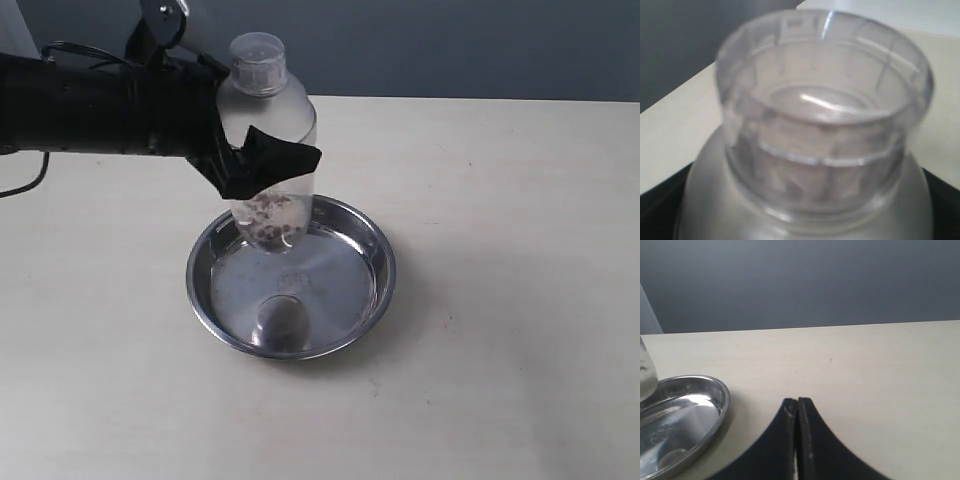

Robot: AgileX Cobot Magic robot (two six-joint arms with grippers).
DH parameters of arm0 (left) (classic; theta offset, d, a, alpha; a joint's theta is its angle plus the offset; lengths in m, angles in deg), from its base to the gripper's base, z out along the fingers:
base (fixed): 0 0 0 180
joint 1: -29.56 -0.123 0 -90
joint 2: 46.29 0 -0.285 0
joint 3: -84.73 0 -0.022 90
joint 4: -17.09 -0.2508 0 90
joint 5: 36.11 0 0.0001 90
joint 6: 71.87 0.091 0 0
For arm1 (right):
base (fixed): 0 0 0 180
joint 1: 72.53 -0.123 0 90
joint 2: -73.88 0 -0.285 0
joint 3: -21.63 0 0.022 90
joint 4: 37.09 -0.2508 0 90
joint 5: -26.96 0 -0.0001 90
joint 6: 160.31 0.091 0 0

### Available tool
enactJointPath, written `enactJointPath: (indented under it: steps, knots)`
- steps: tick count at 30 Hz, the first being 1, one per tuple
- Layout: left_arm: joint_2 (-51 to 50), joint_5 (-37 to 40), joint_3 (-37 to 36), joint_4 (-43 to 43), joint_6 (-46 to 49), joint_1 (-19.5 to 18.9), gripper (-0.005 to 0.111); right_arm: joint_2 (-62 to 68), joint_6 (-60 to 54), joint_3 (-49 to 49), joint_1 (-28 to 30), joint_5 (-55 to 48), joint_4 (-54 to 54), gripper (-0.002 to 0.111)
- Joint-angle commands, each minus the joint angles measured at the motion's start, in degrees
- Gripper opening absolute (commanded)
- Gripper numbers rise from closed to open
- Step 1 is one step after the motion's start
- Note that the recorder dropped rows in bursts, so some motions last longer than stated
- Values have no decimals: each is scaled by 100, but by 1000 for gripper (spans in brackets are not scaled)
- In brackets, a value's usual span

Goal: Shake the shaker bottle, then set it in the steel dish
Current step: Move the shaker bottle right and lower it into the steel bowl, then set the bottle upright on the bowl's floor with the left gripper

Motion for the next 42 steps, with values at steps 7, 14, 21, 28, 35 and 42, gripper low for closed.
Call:
enactJointPath:
  steps: [7,14,21,28,35,42]
  knots:
    - [-806,659,224,164,178,23,0,-25,0,7,24,94,12,-1]
    - [-1129,789,323,164,212,23,0,-25,0,7,24,94,12,-1]
    - [-1428,711,475,164,212,23,4,-25,0,7,24,94,12,-1]
    - [-1607,711,578,164,212,23,18,-25,0,7,24,73,-15,-1]
    - [-1607,722,578,164,212,23,37,-25,0,7,24,73,-15,-1]
    - [-1607,962,578,75,212,23,67,-25,0,7,24,73,-15,-1]
